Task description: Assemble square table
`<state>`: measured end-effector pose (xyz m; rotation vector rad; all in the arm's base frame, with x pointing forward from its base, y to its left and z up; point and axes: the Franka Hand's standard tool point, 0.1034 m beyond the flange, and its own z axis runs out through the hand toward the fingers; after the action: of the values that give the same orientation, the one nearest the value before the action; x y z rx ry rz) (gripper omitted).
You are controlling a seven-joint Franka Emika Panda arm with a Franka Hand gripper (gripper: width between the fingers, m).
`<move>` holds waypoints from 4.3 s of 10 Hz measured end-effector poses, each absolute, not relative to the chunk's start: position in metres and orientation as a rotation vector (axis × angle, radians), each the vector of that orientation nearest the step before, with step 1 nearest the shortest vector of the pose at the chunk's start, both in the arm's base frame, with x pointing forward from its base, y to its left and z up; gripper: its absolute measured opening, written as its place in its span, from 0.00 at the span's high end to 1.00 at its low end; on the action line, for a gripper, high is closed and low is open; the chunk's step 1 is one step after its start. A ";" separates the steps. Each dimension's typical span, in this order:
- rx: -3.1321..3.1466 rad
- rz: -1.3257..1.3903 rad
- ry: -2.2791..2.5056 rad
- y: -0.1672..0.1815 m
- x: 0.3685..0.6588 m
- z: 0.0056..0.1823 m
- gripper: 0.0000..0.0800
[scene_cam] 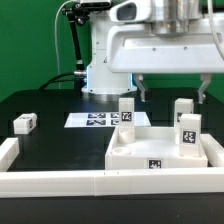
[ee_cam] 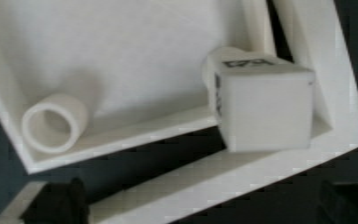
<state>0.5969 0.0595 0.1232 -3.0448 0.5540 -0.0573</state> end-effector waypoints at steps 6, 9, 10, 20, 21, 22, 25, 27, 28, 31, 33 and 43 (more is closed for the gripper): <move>-3.090 -0.078 0.319 0.036 0.594 0.117 0.19; -3.096 -0.078 0.317 0.028 0.590 0.113 0.19; -3.098 -0.077 0.320 0.023 0.590 0.113 0.19; -3.154 -0.040 0.244 -0.114 0.541 0.102 0.19; -3.155 -0.038 0.241 -0.118 0.540 0.101 0.19; -3.158 -0.036 0.247 -0.128 0.538 0.101 0.19; -3.165 -0.062 0.273 -0.157 0.509 0.087 0.19; -3.166 -0.048 0.307 -0.174 0.466 0.070 0.19; -3.179 -0.061 0.308 -0.174 0.457 0.064 0.19; -3.176 -0.029 0.310 -0.174 0.445 0.059 0.19; -3.176 -0.027 0.309 -0.173 0.444 0.058 0.19; -3.193 0.062 0.332 -0.220 0.366 0.039 0.19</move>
Offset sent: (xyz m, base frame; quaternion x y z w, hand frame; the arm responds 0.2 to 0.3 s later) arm 0.0000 0.0000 0.0000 0.0000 0.0000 0.0000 1.0000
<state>0.3662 -0.2196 0.0387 -3.1931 0.3324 0.0621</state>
